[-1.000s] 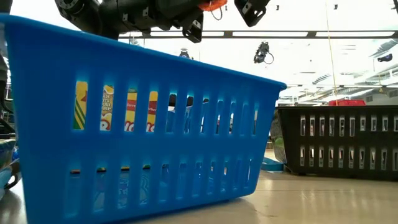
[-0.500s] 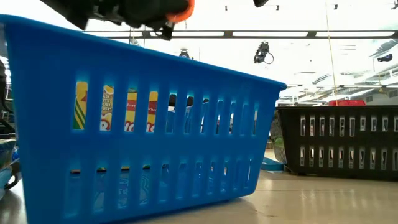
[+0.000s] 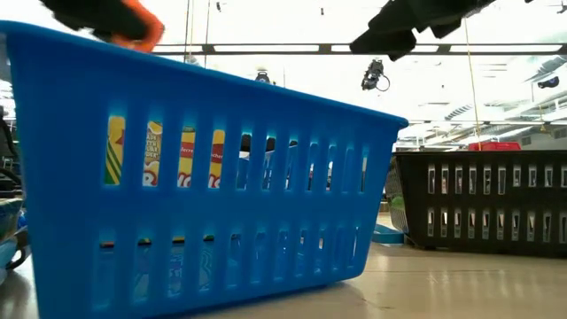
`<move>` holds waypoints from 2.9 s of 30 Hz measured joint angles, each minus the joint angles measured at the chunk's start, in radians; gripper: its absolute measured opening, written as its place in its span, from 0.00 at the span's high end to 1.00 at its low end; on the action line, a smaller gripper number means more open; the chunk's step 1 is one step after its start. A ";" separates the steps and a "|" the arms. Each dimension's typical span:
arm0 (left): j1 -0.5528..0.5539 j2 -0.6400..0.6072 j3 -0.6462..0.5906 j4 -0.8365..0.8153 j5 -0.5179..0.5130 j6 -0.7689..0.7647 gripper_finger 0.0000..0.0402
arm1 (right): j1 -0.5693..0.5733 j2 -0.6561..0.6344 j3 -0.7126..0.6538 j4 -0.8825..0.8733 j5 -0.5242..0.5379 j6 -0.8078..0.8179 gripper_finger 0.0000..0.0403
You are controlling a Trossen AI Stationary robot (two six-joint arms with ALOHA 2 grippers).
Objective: Pick & Place Office Desk Supplies
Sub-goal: Put the orange spiral keychain into the green bin, then put the yellow spiral keychain into the green bin
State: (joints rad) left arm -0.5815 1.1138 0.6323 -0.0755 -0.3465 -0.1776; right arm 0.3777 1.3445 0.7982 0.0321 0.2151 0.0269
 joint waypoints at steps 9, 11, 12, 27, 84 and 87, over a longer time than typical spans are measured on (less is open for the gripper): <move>-0.306 -0.036 0.001 -0.288 -0.202 -0.483 0.96 | 0.019 0.000 -0.009 0.028 -0.009 0.020 0.45; -0.370 -0.032 0.001 -0.347 -0.214 -0.604 0.96 | 0.019 0.000 -0.009 0.028 -0.009 0.021 0.45; -0.399 -0.030 0.001 -0.365 -0.218 -0.664 0.96 | 0.018 0.000 -0.009 0.029 -0.009 0.021 0.45; -0.637 0.077 0.001 -0.566 -0.072 -1.254 0.96 | 0.011 0.000 -0.009 0.035 -0.009 0.020 0.45; 0.200 0.262 -0.025 0.773 0.227 0.412 0.36 | -0.378 0.289 0.076 -0.074 -0.303 -0.242 0.45; 0.305 0.262 -0.078 0.858 0.349 0.399 0.36 | -0.383 0.299 0.098 -0.090 -0.306 -0.256 0.45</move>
State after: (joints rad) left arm -0.2760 1.3762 0.5541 0.7829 0.0027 0.2219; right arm -0.0055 1.6440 0.8964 -0.0578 -0.0910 -0.2294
